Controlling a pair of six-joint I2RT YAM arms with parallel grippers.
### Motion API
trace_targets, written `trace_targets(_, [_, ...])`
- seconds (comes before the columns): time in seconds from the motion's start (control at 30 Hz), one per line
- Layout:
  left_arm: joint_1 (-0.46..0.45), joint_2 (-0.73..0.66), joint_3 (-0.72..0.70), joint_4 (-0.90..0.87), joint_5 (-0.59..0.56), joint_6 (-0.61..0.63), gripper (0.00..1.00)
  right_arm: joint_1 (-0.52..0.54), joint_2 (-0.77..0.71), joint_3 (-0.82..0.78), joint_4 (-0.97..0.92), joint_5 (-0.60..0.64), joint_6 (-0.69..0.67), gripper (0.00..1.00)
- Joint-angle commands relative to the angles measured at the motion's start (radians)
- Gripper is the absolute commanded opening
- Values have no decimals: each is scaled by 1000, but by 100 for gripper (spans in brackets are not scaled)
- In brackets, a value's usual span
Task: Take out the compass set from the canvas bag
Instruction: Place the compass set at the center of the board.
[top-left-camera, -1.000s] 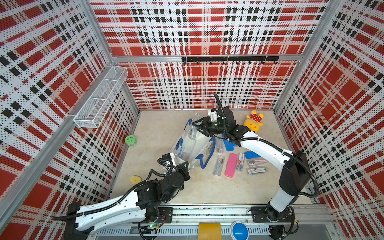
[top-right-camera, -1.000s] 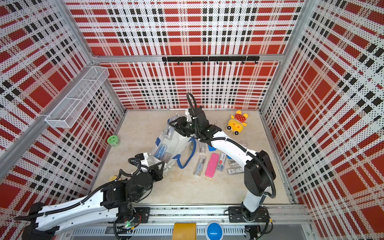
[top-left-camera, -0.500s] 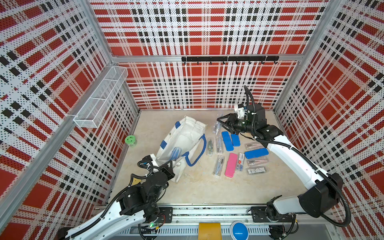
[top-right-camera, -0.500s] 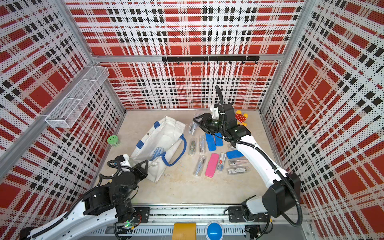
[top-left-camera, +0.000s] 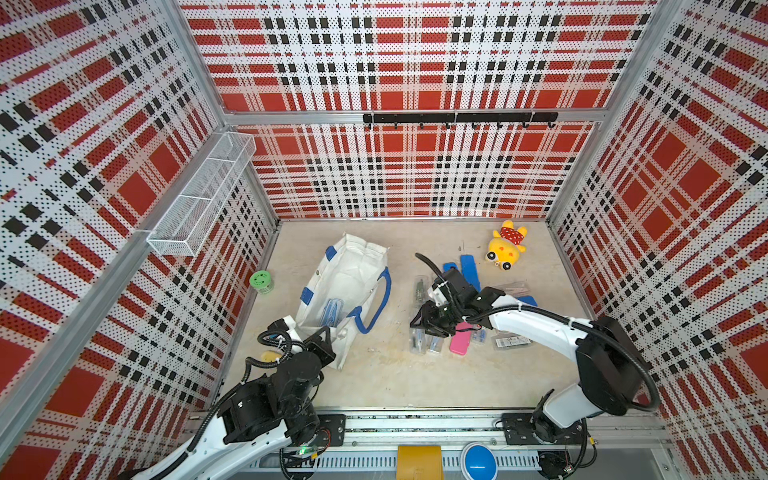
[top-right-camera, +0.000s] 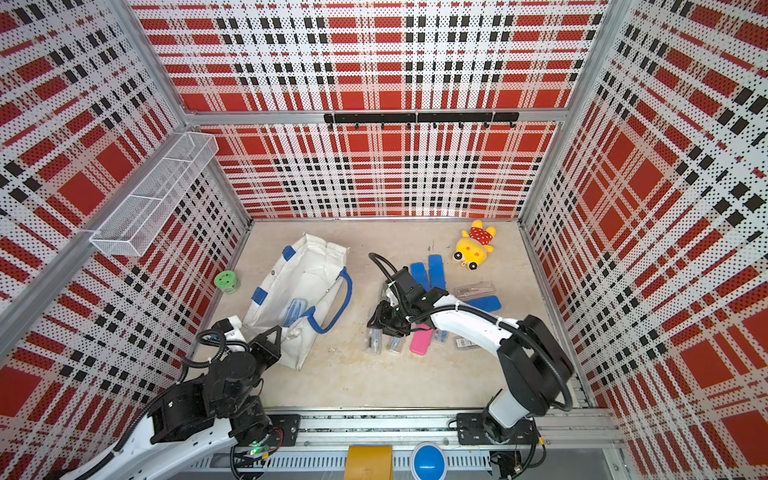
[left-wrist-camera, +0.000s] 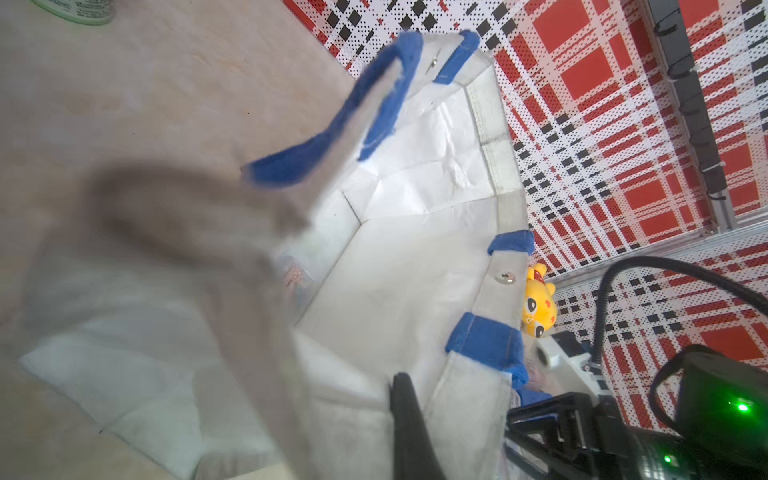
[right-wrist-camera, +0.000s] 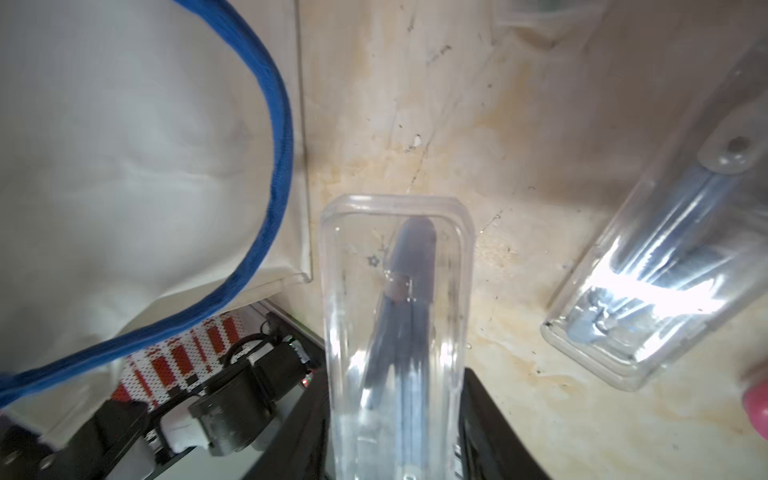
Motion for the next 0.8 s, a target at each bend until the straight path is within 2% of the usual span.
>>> trace_targets(0.0, [5, 62, 23, 84, 35, 45, 0, 6, 56, 5, 28, 42, 15, 27])
trace_targets(0.17, [5, 166, 43, 142, 81, 73, 0, 6, 122, 3, 37, 41, 38, 29])
trace_targets(0.3, [5, 210, 46, 194, 107, 89, 0, 8, 133, 3, 51, 33, 58, 42])
trace_targets(0.4, [6, 230, 46, 215, 120, 95, 0, 8, 110, -7, 45, 34, 73, 53])
trace_targets(0.57, [7, 244, 46, 227, 136, 101, 0, 0, 45, -5, 4, 48, 76, 60])
trace_targets(0.67, [7, 246, 43, 230, 140, 105, 0, -22, -10, 3, -34, 56, 61, 61])
trace_targets(0.77, [7, 245, 42, 232, 148, 107, 0, -42, -81, 77, -101, 114, -4, 61])
